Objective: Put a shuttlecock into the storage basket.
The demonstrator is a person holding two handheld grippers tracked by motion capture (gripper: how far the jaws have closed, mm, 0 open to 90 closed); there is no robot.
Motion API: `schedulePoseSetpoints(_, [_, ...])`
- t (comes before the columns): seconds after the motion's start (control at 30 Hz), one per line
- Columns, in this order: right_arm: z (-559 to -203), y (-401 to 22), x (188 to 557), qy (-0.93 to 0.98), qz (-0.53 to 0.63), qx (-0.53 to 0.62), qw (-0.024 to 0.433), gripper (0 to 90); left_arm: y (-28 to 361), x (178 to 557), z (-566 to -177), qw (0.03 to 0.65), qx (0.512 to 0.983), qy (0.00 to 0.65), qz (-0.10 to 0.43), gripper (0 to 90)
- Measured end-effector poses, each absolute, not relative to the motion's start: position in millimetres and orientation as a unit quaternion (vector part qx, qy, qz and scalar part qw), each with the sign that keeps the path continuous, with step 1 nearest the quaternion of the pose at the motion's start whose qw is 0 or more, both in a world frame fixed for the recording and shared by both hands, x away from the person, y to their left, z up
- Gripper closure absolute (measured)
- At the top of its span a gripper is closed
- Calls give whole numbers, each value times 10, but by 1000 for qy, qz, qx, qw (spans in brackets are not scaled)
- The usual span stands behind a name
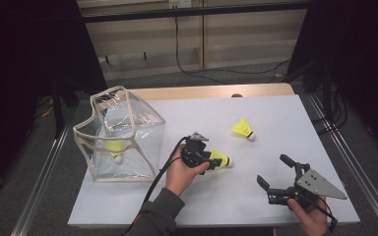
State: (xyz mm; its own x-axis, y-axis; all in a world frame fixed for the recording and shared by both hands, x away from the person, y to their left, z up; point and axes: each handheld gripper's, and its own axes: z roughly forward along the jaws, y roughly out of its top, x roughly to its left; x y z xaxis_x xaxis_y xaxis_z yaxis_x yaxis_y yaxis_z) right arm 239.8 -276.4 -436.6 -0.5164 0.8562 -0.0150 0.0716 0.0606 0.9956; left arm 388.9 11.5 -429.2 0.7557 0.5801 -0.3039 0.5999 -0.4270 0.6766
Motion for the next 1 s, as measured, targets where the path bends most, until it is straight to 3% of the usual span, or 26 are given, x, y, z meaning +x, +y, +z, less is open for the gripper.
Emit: schedulePoseSetpoints(1.0, [-4364, -2788, 2390, 645, 582, 361, 339, 10, 22, 3951, -4418, 418, 835, 355, -52, 656])
